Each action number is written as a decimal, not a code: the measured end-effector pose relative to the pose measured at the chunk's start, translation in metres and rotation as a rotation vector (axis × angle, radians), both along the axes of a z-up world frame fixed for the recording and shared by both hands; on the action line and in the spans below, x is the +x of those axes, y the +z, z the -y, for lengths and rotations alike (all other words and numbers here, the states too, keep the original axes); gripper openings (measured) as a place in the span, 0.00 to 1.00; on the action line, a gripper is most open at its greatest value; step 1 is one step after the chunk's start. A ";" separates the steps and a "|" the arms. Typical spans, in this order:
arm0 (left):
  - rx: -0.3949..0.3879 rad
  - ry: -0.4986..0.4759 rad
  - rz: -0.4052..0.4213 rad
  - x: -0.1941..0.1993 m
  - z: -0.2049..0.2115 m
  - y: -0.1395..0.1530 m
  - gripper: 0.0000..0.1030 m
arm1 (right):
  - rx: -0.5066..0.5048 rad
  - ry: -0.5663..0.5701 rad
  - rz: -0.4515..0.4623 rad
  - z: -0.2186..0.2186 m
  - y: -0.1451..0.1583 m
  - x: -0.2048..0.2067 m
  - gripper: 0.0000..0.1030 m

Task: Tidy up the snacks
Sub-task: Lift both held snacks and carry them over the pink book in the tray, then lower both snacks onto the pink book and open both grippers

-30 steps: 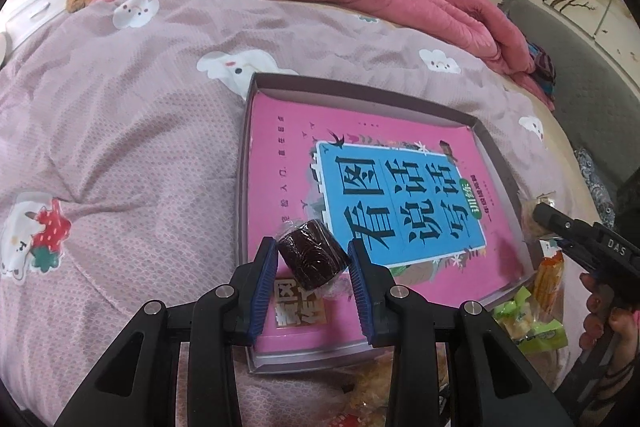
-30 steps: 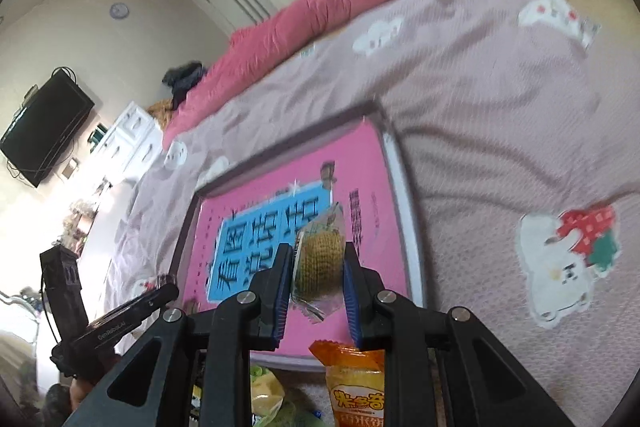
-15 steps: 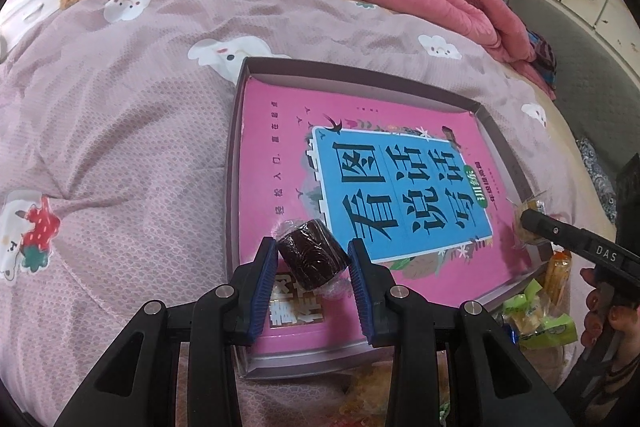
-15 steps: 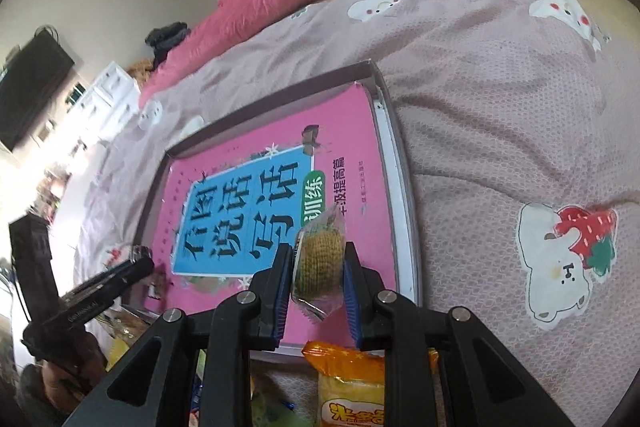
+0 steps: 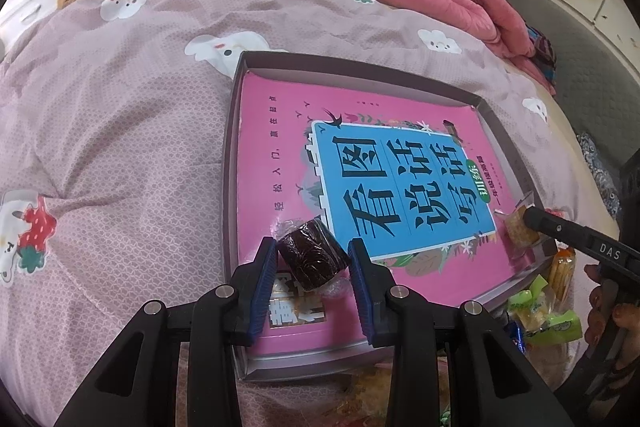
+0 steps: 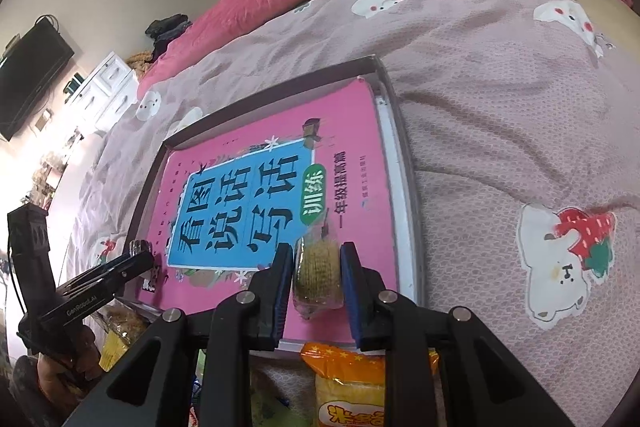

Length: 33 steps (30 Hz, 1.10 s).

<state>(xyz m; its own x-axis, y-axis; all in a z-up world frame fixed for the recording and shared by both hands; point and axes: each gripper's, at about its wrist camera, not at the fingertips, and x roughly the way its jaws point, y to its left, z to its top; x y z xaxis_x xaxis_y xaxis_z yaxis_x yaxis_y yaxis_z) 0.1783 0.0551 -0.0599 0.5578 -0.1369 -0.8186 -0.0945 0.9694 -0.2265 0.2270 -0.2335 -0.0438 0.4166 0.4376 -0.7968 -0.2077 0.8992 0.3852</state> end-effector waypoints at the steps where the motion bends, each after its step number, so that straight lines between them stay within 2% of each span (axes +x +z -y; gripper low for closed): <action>1: 0.002 0.000 0.001 0.000 0.000 0.000 0.36 | -0.005 -0.010 0.003 0.002 0.000 0.000 0.25; 7: -0.005 -0.001 0.004 -0.001 0.000 0.000 0.36 | -0.007 -0.039 0.010 0.010 0.001 0.000 0.25; 12: -0.020 0.003 0.005 -0.002 -0.002 0.001 0.37 | -0.002 -0.059 0.025 0.015 0.005 -0.001 0.31; 19: -0.035 0.007 0.008 -0.003 -0.004 0.002 0.39 | 0.020 -0.072 0.077 0.017 0.015 -0.004 0.32; 26: -0.039 0.004 0.027 -0.006 -0.003 0.007 0.46 | 0.057 -0.086 0.124 0.022 0.026 -0.008 0.37; 31: -0.028 0.017 0.040 -0.009 -0.004 0.013 0.56 | 0.050 -0.086 0.151 0.021 0.032 -0.012 0.45; 33: -0.042 0.024 0.047 -0.010 -0.007 0.015 0.56 | 0.047 -0.086 0.169 0.021 0.035 -0.014 0.45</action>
<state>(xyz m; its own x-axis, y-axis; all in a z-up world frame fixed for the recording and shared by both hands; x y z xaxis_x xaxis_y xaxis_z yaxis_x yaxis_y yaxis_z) 0.1687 0.0620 -0.0454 0.5987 -0.1565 -0.7855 -0.1061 0.9566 -0.2715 0.2128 -0.2545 -0.0086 0.5803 0.4298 -0.6918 -0.1960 0.8981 0.3936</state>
